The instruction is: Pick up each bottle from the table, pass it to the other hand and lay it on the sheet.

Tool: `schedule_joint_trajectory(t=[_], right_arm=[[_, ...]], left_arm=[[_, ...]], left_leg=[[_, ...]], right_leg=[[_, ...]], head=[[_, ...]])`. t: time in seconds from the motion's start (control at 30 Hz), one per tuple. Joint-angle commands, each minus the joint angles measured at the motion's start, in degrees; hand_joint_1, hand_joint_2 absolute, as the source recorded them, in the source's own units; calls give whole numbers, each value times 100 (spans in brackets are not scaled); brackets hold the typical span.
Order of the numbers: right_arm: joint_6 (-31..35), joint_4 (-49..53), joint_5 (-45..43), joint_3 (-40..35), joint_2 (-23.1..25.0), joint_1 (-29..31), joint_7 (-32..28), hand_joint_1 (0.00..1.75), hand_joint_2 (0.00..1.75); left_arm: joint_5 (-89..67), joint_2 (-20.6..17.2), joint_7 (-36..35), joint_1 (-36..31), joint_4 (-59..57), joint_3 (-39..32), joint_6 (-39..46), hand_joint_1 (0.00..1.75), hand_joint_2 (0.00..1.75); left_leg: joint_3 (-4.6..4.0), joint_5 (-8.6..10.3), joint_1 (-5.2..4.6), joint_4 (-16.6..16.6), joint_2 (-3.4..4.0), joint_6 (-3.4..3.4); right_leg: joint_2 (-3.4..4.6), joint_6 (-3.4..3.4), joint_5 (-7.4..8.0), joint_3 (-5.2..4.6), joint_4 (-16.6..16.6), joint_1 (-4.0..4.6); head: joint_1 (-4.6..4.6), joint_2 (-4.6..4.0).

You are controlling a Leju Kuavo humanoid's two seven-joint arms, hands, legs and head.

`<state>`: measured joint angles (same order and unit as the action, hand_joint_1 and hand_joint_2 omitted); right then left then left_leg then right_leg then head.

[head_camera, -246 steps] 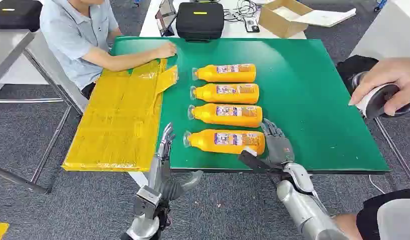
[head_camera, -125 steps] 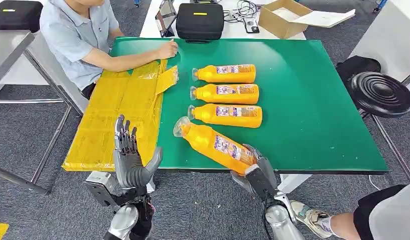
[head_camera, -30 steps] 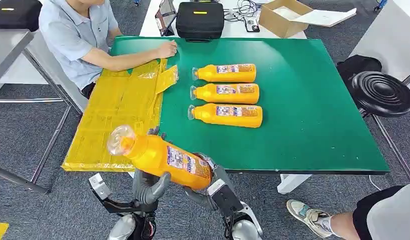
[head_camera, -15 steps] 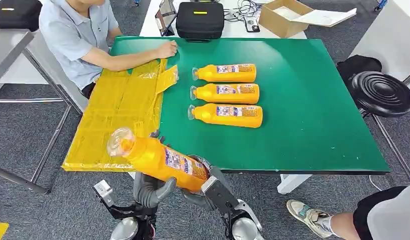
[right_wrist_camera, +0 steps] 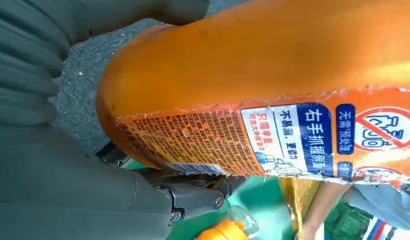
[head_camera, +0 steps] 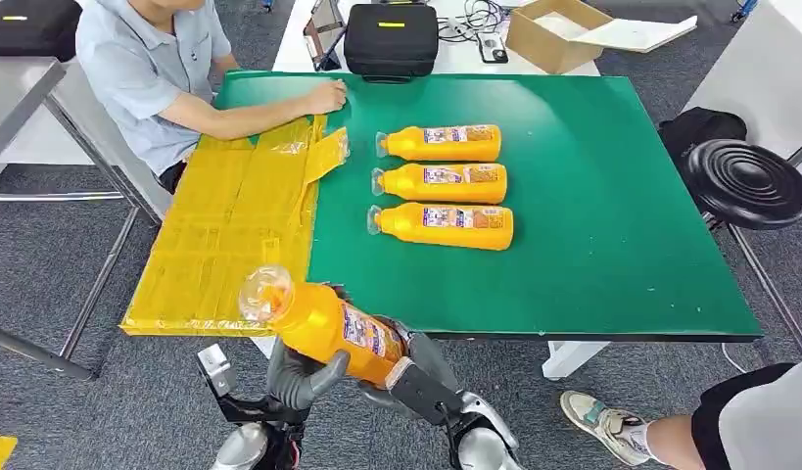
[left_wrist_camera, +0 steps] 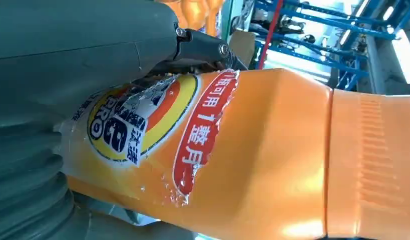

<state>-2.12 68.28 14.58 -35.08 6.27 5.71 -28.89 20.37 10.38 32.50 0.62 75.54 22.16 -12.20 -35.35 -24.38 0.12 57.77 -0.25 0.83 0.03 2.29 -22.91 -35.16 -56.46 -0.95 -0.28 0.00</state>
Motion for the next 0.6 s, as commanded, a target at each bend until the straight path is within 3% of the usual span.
schedule_joint_trajectory(t=[0.03, 0.17, 0.23, 0.33, 0.57, 0.6], right_arm=[[-79, -428, 40, -391, -112, 245, -27, 175, 175], [-79, -428, 40, -391, -112, 245, -27, 175, 175], [231, -259, 499, -458, -179, 239, -198, 175, 175], [233, -124, 626, -455, -150, 200, -288, 175, 175], [195, -289, 666, -496, -79, 275, -315, 175, 175], [192, -264, 663, -485, -73, 283, -322, 166, 175]], left_arm=[[12, -80, -76, -246, -475, 195, -113, 175, 175], [12, -80, -76, -246, -475, 195, -113, 175, 175], [464, -45, -603, -332, -718, 171, -717, 175, 175], [673, 54, -815, -469, -1011, 94, -938, 175, 175], [431, 79, -897, -523, -985, 147, -902, 175, 175], [531, 49, -987, -533, -1025, 148, -1040, 175, 175]], left_leg=[[31, -9, 4, -7, 0, -5], [18, -4, 1, -5, 0, -3], [30, -8, 4, -6, 0, -5], [24, -6, 4, -5, -4, -4], [17, -4, 0, -3, -2, -1], [35, -15, 6, 0, 0, -3]], right_leg=[[-2, -10, -9, 31, 7, 5], [-2, -6, -5, 18, 5, 2], [-3, -10, -9, 31, 7, 5], [-5, -8, -7, 26, 7, 4], [-4, -5, -6, 17, 2, 1], [-3, -10, -14, 37, 3, 7]], head=[[0, 0], [0, 0], [0, 0], [0, 0], [0, 0], [2, 0]])
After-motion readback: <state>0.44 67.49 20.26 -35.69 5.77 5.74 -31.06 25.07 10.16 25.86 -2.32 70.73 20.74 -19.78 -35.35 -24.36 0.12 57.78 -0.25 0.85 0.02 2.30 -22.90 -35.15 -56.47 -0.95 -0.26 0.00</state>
